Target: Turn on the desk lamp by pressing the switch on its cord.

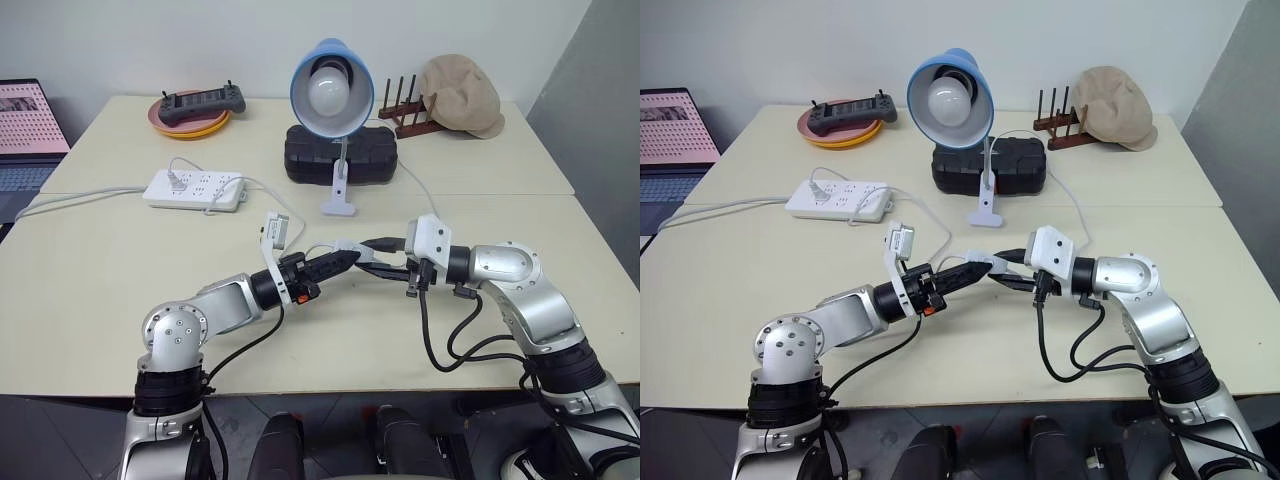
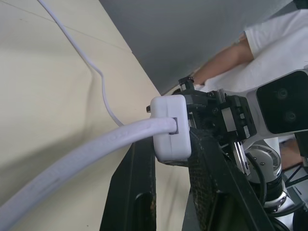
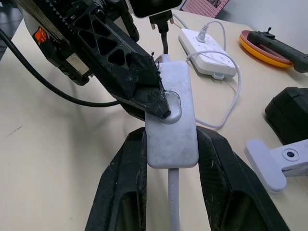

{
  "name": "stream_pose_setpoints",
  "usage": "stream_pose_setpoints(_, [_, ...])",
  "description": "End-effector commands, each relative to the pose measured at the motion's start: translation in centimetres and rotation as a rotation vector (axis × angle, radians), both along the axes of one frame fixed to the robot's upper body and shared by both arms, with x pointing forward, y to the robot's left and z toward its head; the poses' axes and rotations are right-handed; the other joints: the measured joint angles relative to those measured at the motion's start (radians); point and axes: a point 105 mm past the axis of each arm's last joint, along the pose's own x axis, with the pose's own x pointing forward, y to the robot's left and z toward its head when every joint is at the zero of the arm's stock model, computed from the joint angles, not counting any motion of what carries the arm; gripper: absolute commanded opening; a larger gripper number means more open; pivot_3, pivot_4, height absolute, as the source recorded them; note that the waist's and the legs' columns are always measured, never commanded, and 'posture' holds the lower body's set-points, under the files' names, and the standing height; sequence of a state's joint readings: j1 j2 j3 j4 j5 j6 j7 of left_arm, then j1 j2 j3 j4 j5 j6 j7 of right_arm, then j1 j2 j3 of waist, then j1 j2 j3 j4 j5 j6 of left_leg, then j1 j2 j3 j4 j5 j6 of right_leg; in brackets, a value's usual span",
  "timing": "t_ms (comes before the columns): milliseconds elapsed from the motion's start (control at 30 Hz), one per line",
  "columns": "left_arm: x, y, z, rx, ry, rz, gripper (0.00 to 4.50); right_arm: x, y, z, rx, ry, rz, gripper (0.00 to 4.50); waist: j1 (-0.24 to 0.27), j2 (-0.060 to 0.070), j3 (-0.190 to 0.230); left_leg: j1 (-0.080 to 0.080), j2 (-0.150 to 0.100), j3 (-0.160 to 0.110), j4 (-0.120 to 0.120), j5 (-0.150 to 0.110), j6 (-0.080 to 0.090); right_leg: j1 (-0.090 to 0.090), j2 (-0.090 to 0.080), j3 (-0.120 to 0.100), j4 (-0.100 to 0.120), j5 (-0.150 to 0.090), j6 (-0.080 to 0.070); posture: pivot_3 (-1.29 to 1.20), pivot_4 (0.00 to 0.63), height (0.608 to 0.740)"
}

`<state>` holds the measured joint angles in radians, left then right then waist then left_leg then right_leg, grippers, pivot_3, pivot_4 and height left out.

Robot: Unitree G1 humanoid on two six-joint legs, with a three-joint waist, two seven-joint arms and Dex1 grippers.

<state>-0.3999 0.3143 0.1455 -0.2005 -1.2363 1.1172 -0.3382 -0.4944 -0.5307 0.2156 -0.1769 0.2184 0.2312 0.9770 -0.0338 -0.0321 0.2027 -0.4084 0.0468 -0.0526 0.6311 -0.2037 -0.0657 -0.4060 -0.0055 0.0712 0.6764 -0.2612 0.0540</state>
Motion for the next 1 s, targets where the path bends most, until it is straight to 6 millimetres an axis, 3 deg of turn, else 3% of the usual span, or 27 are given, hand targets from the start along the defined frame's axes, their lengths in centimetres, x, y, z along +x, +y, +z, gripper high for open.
stream_pose_setpoints(33, [-0.2,0.2,1.3,-0.038,-0.036,-0.014,0.57,-0.2,-0.4,1.1,0.021,-0.049,-0.007,1.10,0.000,0.000,0.000,0.000,0.000,0.000,0.000,0.000,0.000,0.000,0.000,0.000,0.000,0.000,0.000,0.00,0.150,0.740])
stream_pose_setpoints(567, [-0.8,0.9,2.4,-0.203,0.074,-0.028,0.57,-0.1,-1.3,0.4,0.029,-0.029,-0.040,1.10,0.000,0.000,0.000,0.000,0.000,0.000,-0.001,0.000,0.000,0.000,0.000,0.000,-0.002,0.000,0.000,0.00,0.150,0.740])
stream_pose_setpoints(1000, [-1.8,1.0,3.0,-0.241,0.124,-0.040,0.57,0.0,-1.8,-0.3,0.028,-0.016,-0.059,1.10,0.000,0.000,0.000,0.000,0.000,0.000,-0.001,0.000,0.000,0.000,0.000,0.000,-0.003,0.000,0.000,0.00,0.150,0.740])
